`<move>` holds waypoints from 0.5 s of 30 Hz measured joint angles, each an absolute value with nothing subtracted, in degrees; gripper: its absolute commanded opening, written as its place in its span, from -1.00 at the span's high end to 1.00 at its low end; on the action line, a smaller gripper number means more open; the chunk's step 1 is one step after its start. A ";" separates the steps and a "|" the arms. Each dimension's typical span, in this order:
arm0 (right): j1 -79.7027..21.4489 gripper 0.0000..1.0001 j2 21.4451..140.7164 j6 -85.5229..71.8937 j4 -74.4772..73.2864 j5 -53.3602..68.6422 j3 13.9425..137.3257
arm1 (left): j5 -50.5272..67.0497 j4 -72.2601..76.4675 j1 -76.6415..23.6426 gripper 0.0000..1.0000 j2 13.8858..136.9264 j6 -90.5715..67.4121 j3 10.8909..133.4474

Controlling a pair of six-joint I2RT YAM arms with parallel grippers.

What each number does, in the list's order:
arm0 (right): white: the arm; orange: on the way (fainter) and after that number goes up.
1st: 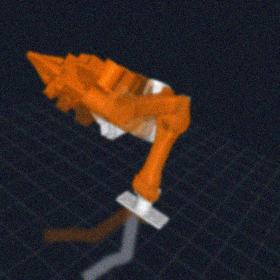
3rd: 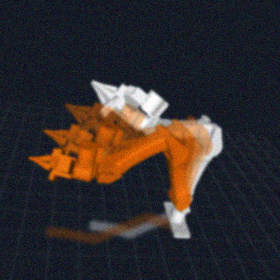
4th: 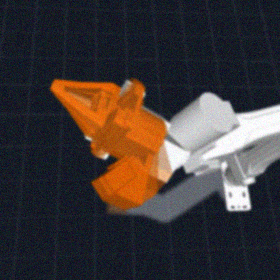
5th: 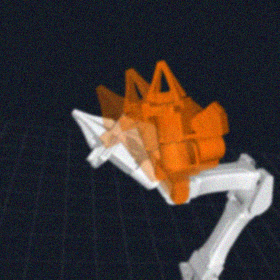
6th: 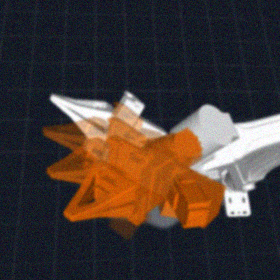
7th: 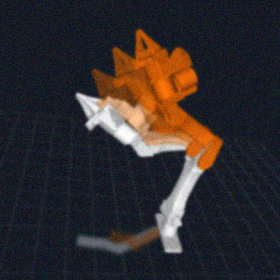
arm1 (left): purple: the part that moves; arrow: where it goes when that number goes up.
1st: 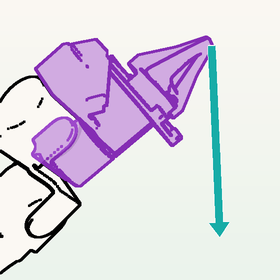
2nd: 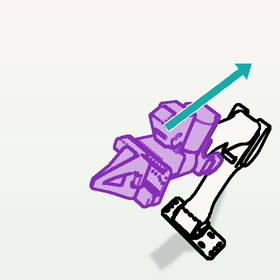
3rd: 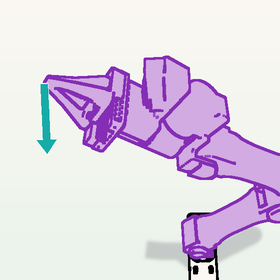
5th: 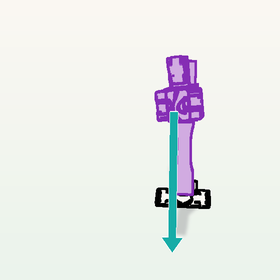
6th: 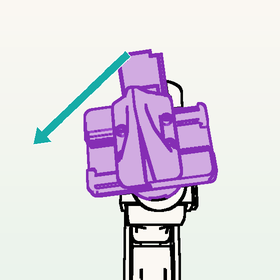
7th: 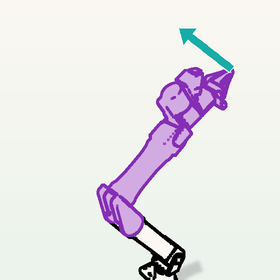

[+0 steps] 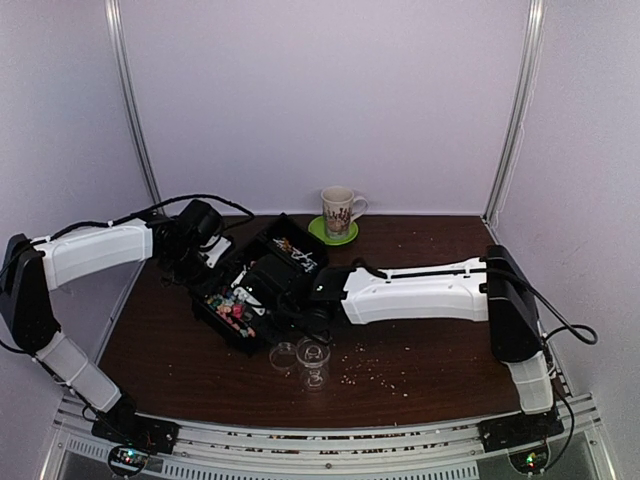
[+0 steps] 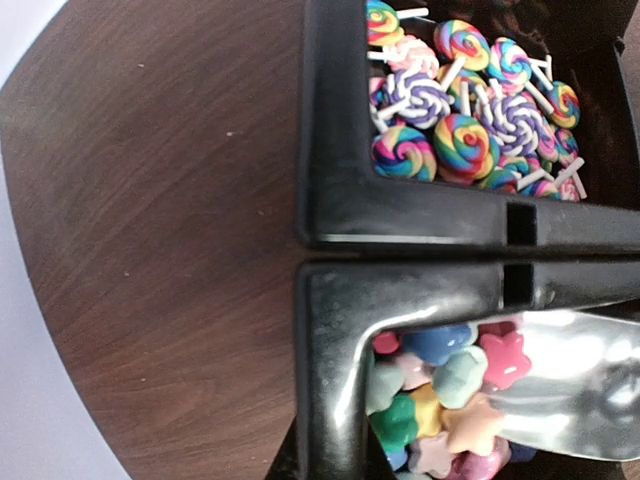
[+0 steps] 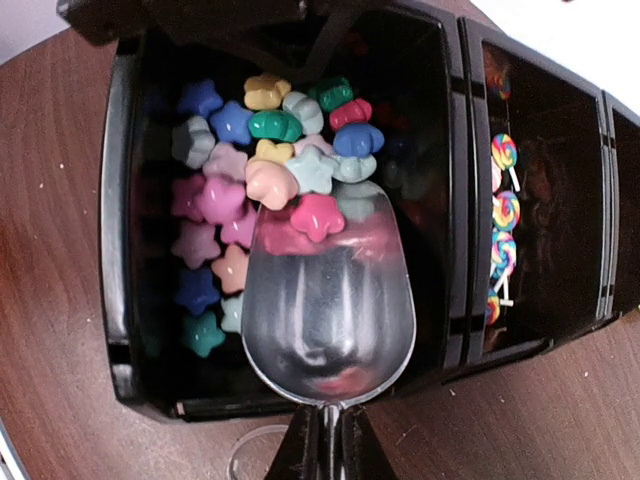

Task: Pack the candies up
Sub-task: Scoop the fake candies from the storage box.

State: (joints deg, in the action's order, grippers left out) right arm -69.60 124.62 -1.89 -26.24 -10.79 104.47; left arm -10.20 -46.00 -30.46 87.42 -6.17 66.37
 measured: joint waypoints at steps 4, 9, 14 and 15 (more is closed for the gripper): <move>-69.45 1.00 124.42 -1.80 -20.10 -10.61 101.69 | -7.29 -45.41 -30.41 1.00 87.42 -6.59 65.60; -69.34 1.00 124.42 -1.69 -15.20 -9.85 99.74 | -4.27 -45.28 -30.41 1.00 87.39 -6.72 65.17; -69.34 1.00 124.40 -1.69 -11.51 -9.72 97.80 | -2.94 -45.08 -29.87 1.00 87.33 -6.94 65.04; -69.32 1.00 124.31 -1.69 -10.33 -9.63 96.97 | -2.70 -45.08 -29.61 1.00 87.31 -7.07 64.99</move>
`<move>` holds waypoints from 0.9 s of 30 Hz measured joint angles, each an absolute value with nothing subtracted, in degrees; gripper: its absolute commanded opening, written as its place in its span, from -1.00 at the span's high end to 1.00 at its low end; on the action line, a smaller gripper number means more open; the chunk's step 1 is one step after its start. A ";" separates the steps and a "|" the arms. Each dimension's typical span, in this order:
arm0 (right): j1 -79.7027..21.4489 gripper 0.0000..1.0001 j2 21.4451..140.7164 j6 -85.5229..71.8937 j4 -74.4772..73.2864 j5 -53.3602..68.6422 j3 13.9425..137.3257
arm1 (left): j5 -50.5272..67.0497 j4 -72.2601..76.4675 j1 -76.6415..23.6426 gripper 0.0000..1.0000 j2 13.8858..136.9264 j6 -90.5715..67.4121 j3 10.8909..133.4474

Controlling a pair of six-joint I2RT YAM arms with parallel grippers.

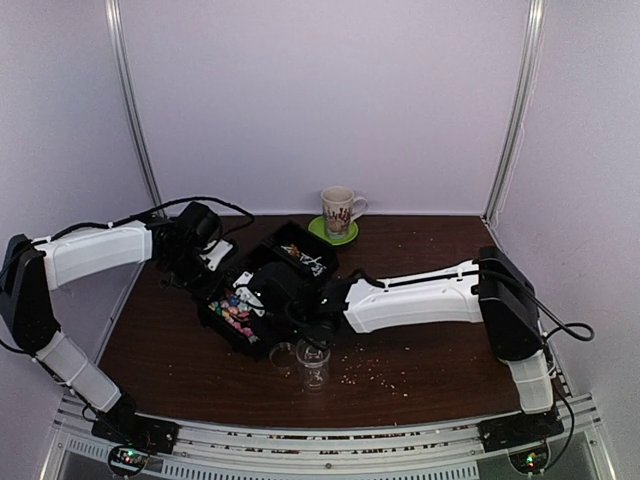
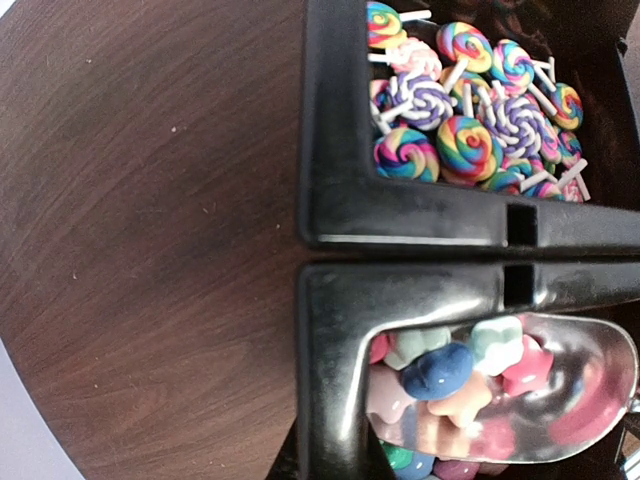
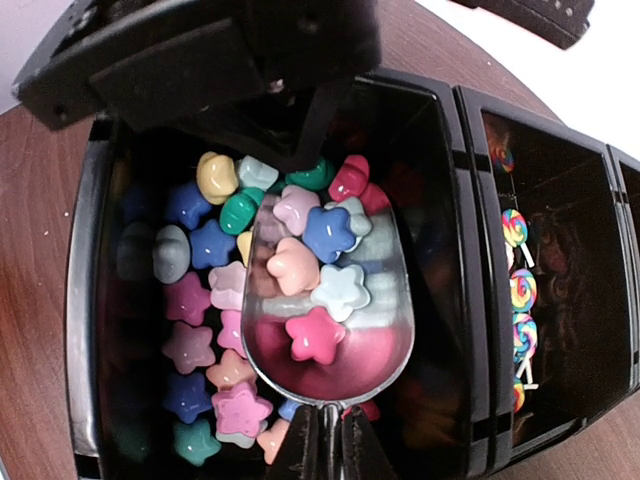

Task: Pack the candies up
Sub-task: Scoop the fake candies from the storage box.

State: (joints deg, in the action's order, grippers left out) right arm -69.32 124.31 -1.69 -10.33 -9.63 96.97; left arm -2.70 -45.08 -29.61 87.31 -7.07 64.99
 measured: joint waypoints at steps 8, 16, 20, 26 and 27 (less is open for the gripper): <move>-68.69 1.00 121.10 -1.78 -1.45 -8.60 87.81 | -1.21 -44.88 -27.68 1.00 87.33 -8.34 64.88; -68.20 1.00 116.62 -1.76 5.21 -8.19 79.48 | -0.23 -44.16 -27.44 1.00 87.33 -8.47 64.88; -67.96 1.00 114.87 -1.76 7.18 -7.75 76.53 | -0.08 -43.77 -26.87 1.00 87.33 -8.54 64.88; -67.61 1.00 111.46 -1.72 11.03 -7.68 72.55 | 0.23 -43.38 -26.04 1.00 87.33 -8.73 64.90; -67.57 1.00 110.76 -1.72 11.68 -7.68 71.88 | 0.23 -43.35 -25.89 1.00 87.33 -8.73 64.90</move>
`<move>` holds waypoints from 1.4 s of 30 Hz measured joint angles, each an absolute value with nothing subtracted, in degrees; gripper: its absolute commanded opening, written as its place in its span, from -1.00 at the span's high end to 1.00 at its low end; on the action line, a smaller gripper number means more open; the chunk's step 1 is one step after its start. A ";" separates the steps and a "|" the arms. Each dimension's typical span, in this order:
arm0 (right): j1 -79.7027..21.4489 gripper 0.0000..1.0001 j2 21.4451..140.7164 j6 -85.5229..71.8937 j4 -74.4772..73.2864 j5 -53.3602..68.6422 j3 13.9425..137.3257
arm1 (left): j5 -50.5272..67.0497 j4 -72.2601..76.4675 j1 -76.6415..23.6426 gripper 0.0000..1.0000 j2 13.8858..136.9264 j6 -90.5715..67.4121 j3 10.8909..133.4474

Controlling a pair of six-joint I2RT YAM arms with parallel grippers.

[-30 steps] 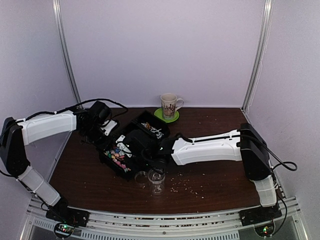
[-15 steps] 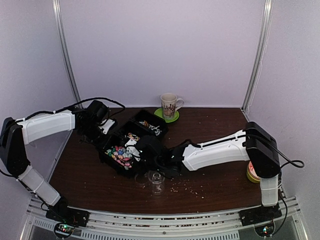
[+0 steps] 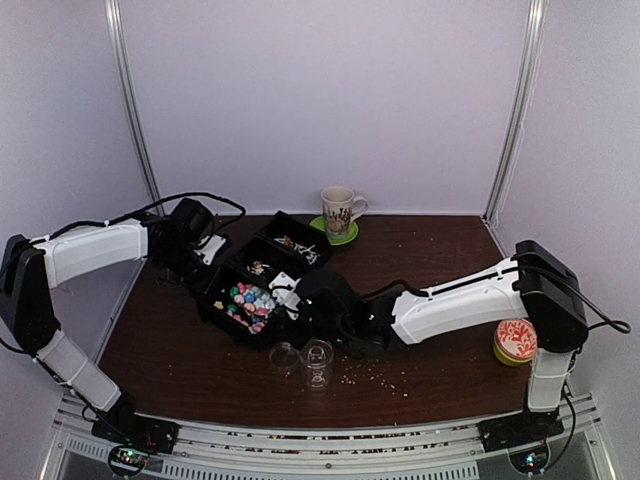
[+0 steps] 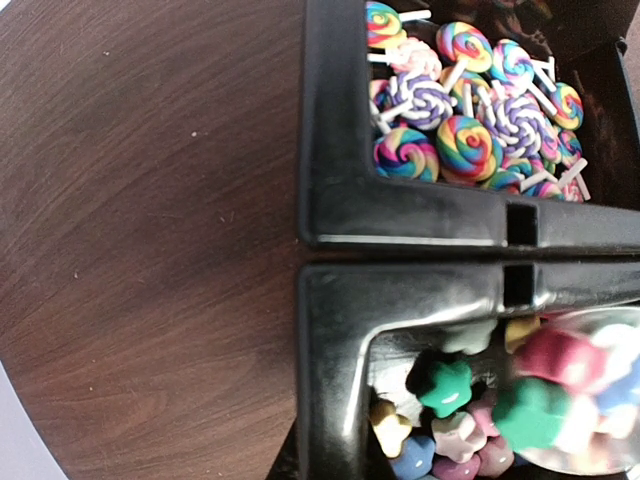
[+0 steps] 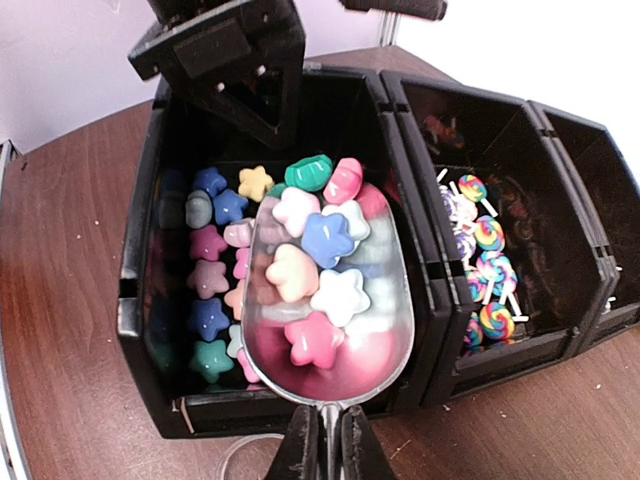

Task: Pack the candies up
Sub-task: Scoop the fake candies from the storage box, then place the plate at the center of the board.

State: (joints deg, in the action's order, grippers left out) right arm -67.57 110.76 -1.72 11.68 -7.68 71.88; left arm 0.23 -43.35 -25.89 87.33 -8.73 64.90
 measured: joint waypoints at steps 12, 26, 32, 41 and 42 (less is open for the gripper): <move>-66.72 1.00 105.23 -1.30 18.72 -7.79 65.54 | 0.23 -43.38 -24.21 1.00 87.37 -8.80 64.90; -66.72 1.00 94.94 1.89 22.79 -11.27 58.28 | 0.21 -43.38 -21.23 1.00 89.71 -9.34 64.90; -66.72 1.00 89.78 3.16 22.96 -13.13 55.20 | 0.47 -42.74 -20.34 1.00 90.35 -9.34 64.93; -66.72 1.00 83.35 3.33 22.94 -15.05 50.52 | 0.45 -41.23 -19.68 1.00 91.72 -9.32 65.08; -66.72 1.00 82.63 3.31 22.94 -15.20 50.09 | 0.43 -41.06 -19.68 1.00 91.92 -9.32 65.17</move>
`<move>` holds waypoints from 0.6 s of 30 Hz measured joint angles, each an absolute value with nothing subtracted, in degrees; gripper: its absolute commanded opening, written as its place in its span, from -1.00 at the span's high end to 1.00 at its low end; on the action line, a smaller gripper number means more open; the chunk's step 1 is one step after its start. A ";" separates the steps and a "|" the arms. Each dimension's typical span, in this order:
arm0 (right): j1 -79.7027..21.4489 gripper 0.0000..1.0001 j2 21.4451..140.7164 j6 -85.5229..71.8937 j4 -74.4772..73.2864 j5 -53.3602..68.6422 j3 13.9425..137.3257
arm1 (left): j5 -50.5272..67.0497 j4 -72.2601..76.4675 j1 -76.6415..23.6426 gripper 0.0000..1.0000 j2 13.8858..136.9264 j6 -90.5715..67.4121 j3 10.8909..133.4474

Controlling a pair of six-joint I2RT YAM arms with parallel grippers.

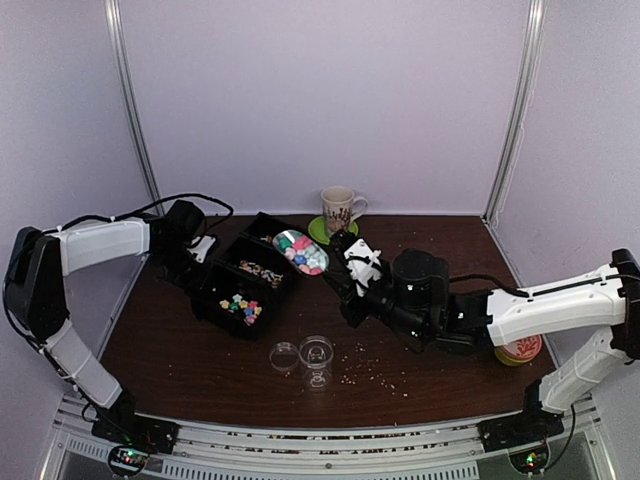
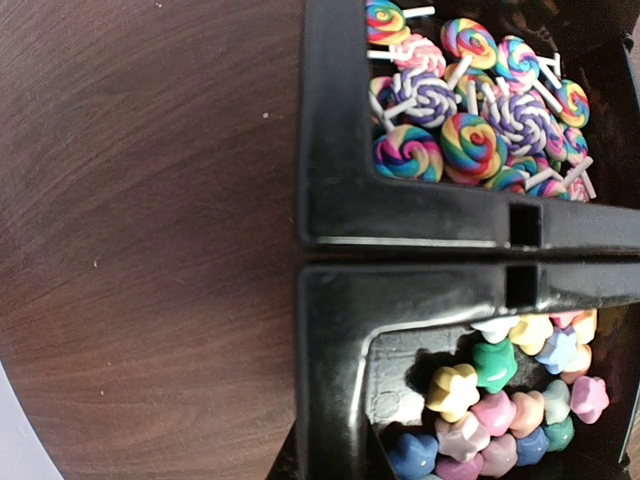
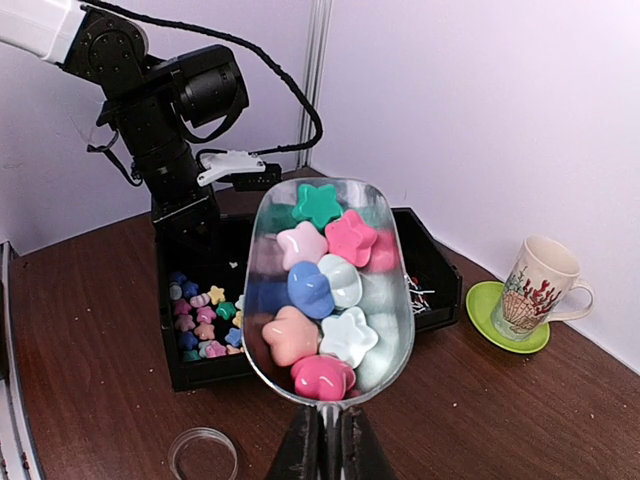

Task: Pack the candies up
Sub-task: Place the plate at the center of the board.

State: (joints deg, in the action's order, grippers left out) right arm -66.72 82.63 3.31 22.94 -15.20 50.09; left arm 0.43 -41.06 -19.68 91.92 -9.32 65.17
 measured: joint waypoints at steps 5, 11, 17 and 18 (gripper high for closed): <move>-66.72 1.00 80.03 3.31 22.81 -15.51 48.73 | 0.16 -40.12 -19.68 1.00 92.79 -9.30 65.39; -66.72 1.00 77.65 3.31 22.48 -15.81 47.94 | 0.01 -39.81 -19.68 1.00 93.89 -9.26 66.15; -66.72 1.00 75.44 3.29 22.15 -16.69 46.85 | -0.30 -39.07 -19.59 1.00 94.67 -8.86 66.32; -66.72 1.00 75.22 3.29 22.09 -16.78 46.72 | -0.40 -39.05 -19.59 1.00 94.80 -8.84 66.35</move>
